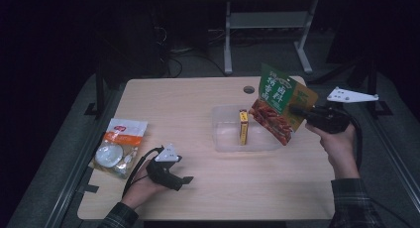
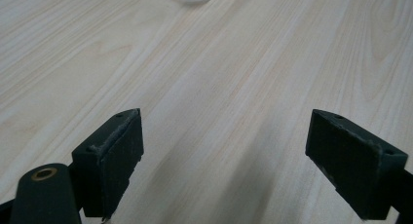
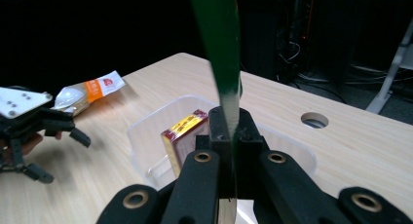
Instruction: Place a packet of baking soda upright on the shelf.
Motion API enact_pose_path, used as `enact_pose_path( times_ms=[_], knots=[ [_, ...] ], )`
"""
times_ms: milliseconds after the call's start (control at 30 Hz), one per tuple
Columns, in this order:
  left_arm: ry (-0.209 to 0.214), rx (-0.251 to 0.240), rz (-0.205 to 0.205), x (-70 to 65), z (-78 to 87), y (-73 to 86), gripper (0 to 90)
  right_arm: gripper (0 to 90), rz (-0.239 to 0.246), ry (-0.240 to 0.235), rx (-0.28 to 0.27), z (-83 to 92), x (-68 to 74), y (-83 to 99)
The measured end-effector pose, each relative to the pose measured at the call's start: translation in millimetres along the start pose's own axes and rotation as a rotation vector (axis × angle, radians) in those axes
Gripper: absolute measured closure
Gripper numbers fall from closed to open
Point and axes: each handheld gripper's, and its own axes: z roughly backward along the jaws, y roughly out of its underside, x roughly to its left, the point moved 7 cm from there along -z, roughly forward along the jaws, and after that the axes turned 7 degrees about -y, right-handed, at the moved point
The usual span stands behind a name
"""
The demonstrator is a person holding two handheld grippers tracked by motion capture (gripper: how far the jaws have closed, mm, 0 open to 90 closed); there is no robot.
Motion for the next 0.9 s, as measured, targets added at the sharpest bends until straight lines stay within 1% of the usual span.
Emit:
enact_pose_path(
  times_ms=[100,133,167,200,233,267,300,333,367,500,667,700,767,900],
  knots=[
    [-0.007,-0.002,-0.006,-0.5,0.7,-0.8,13.3,89.8,-0.002,-0.002,0.003,-6.3,-3.5,-1.2],
    [-0.014,-0.001,-0.021,0.2,0.8,-0.6,13.3,89.7,-0.001,-0.002,0.005,-7.8,-4.7,-1.2],
    [-0.015,-0.003,-0.025,0.3,0.7,-1.0,13.3,89.8,-0.006,-0.003,0.005,-10.4,-6.1,-1.3],
    [-0.015,-0.011,-0.020,-0.3,0.3,-2.0,13.3,89.8,-0.005,-0.003,0.005,-12.4,-7.4,-1.4],
    [-0.018,-0.009,-0.031,0.7,0.4,-2.0,13.3,89.8,-0.006,-0.004,0.007,-14.3,-8.6,-1.5],
    [-0.018,-0.010,-0.022,0.1,0.1,-2.2,13.3,89.7,-0.007,-0.005,0.010,-16.3,-9.7,-1.5],
    [-0.019,-0.008,-0.026,0.5,-0.1,-2.1,13.3,89.8,-0.011,-0.005,0.012,-18.1,-10.7,-1.5],
    [-0.016,-0.014,-0.013,-0.7,-0.6,-2.7,13.3,89.7,-0.010,-0.005,0.014,-20.0,-11.7,-1.4],
    [-0.015,-0.009,-0.013,-1.0,-0.7,-2.6,13.3,89.8,-0.013,-0.007,0.014,-21.9,-12.5,-1.3],
    [-0.018,-0.018,-0.019,-1.7,-1.9,-3.9,13.4,89.8,-0.015,-0.003,0.025,-27.8,-16.3,1.2],
    [-0.016,-0.023,-0.026,-2.5,-3.4,-5.6,13.5,89.8,-0.007,0.005,0.032,-34.5,-19.0,3.0],
    [-0.015,-0.026,-0.021,-3.3,-3.6,-6.0,13.4,89.8,-0.005,0.005,0.034,-35.7,-19.4,3.4],
    [-0.012,-0.020,-0.030,-3.7,-2.9,-5.5,13.4,89.8,-0.005,0.008,0.038,-37.8,-20.8,4.7],
    [-0.011,-0.032,-0.020,-4.2,-2.2,-6.1,13.5,89.7,-0.008,0.014,0.047,-41.1,-23.2,7.9]
  ],
)
